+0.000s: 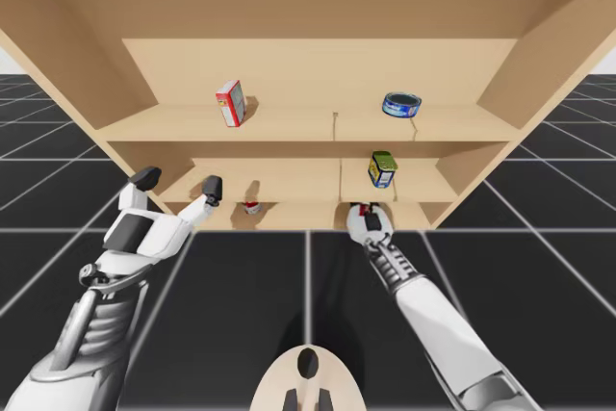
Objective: Look through the shelves, find the pudding box, and take it.
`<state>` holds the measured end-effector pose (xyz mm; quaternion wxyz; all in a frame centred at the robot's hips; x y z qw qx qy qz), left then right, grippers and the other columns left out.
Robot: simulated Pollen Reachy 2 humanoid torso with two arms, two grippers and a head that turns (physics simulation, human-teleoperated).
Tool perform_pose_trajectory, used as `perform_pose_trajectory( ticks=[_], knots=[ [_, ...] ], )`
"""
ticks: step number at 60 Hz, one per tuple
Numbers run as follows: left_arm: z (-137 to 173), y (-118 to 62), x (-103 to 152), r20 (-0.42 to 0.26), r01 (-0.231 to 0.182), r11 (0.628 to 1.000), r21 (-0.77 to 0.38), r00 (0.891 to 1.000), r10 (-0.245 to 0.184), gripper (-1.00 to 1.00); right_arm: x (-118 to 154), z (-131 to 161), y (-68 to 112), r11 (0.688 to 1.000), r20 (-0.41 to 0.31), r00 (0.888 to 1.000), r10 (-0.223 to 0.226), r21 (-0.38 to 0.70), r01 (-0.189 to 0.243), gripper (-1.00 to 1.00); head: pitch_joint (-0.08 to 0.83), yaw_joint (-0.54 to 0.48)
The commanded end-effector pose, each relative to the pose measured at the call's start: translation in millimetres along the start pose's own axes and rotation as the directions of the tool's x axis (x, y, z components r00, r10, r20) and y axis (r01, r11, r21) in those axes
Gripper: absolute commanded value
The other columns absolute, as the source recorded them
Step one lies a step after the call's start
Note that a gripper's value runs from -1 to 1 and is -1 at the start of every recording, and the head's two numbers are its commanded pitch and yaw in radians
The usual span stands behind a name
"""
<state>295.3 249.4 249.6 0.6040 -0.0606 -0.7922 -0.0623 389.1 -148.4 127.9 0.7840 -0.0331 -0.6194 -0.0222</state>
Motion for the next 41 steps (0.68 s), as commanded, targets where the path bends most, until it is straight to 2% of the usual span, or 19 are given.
perform_pose_trajectory(
  ticks=[1,9,16,26,41],
  knots=[
    [0,-0.1,0,0.0,0.001,1.0,0.001,1.0,-0.001,-1.0,-3,23,39.0,0.995,0.018,0.997,-0.079,0.056,0.078,1.0,0.616,-0.22],
    [0,-0.4,0,-0.001,0.001,1.0,0.002,1.0,-0.001,-1.0,11,40,31.8,0.996,0.109,0.99,-0.085,0.041,0.081,1.0,0.614,-0.22],
    [-1,-0.8,-1,-0.003,0.002,1.0,0.002,1.0,-0.002,-1.0,17,55,26.6,0.995,0.153,0.984,-0.092,0.043,0.087,1.0,0.613,-0.22],
    [-1,-1.3,-1,-0.004,0.001,1.0,0.003,1.0,-0.001,-1.0,10,79,24.0,0.995,0.152,0.985,-0.079,0.065,0.07,1.0,0.612,-0.23],
    [-1,-0.9,0,-0.002,-0.004,1.0,0.004,1.0,0.004,-1.0,0,137,13.6,0.992,0.145,0.988,-0.052,0.122,0.034,1.0,0.611,-0.21]
  ],
)
